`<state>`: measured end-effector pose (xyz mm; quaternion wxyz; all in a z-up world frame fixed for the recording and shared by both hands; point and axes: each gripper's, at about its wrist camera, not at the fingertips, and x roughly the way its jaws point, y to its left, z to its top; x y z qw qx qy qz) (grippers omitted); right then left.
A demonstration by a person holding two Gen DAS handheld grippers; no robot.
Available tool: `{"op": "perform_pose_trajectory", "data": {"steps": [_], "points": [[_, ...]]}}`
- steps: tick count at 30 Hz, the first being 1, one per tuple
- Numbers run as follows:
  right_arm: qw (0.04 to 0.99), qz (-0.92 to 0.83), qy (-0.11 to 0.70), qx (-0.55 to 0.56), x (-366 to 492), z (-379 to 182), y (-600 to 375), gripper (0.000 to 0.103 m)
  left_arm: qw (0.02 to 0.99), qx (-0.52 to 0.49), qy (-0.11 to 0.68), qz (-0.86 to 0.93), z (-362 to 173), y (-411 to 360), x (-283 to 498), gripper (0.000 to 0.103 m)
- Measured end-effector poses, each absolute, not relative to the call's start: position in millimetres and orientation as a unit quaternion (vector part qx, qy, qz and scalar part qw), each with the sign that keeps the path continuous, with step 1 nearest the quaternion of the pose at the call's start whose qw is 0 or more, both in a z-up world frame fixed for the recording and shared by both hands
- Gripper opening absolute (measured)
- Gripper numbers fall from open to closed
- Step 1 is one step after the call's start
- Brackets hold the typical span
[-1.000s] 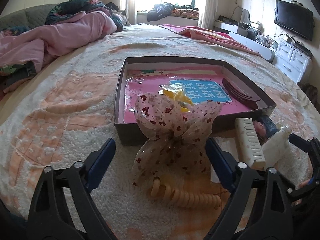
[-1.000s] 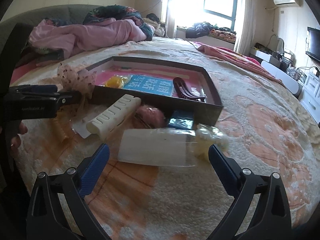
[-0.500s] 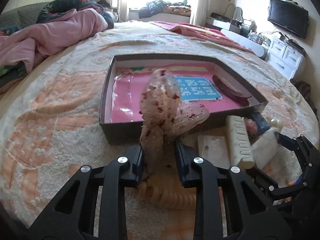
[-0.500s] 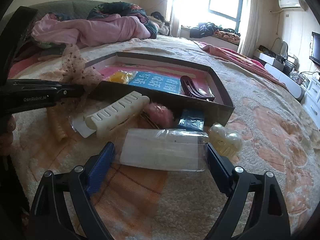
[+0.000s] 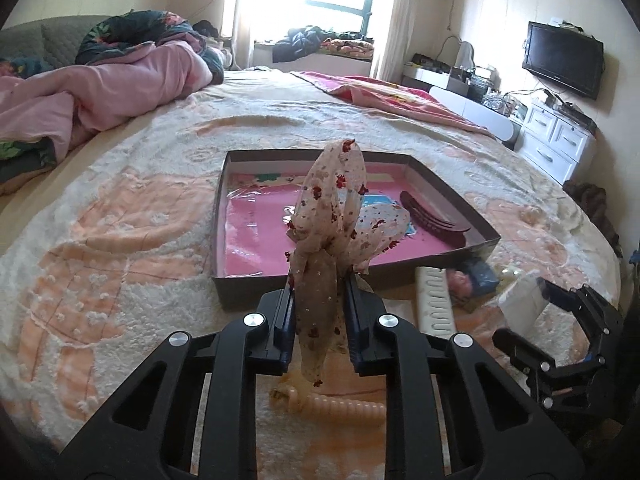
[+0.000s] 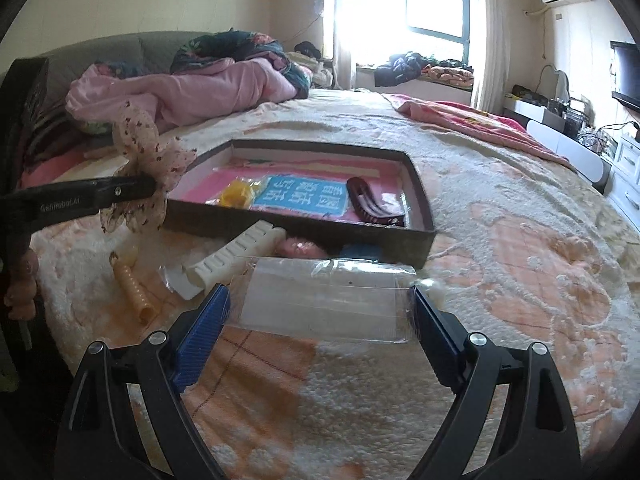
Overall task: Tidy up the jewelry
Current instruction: 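Lift the bow over the box with left tool while right tool grips the clear packet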
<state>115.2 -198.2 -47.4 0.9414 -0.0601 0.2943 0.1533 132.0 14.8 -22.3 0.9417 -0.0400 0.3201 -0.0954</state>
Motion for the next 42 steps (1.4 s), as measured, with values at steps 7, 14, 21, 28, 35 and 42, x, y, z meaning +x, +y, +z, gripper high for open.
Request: {"op": "perform_pose_trajectory", "data": {"steps": [7, 14, 21, 28, 35, 42], "points": [[0.949, 0.133, 0.284, -0.041, 119, -35, -214, 0.086, 0.940, -0.033, 0.319, -0.117, -18, -1, 134, 0.014], [0.955, 0.115, 0.273, -0.032, 127, -24, -230, 0.086, 0.936, -0.033, 0.325, -0.131, -17, -13, 143, 0.014], [0.957, 0.104, 0.270, -0.016, 142, -15, -242, 0.086, 0.936, -0.029, 0.324, -0.136, -11, -22, 160, 0.014], [0.958, 0.098, 0.267, -0.016, 162, -6, -245, 0.086, 0.935, -0.024, 0.327, -0.134, -8, -26, 182, 0.014], [0.955, 0.103, 0.278, -0.021, 184, -6, -240, 0.086, 0.932, -0.029, 0.340, -0.124, -12, -20, 208, 0.014], [0.953, 0.108, 0.283, -0.029, 202, -7, -233, 0.086, 0.930, -0.038, 0.349, -0.108, -16, -7, 229, 0.014]]}}
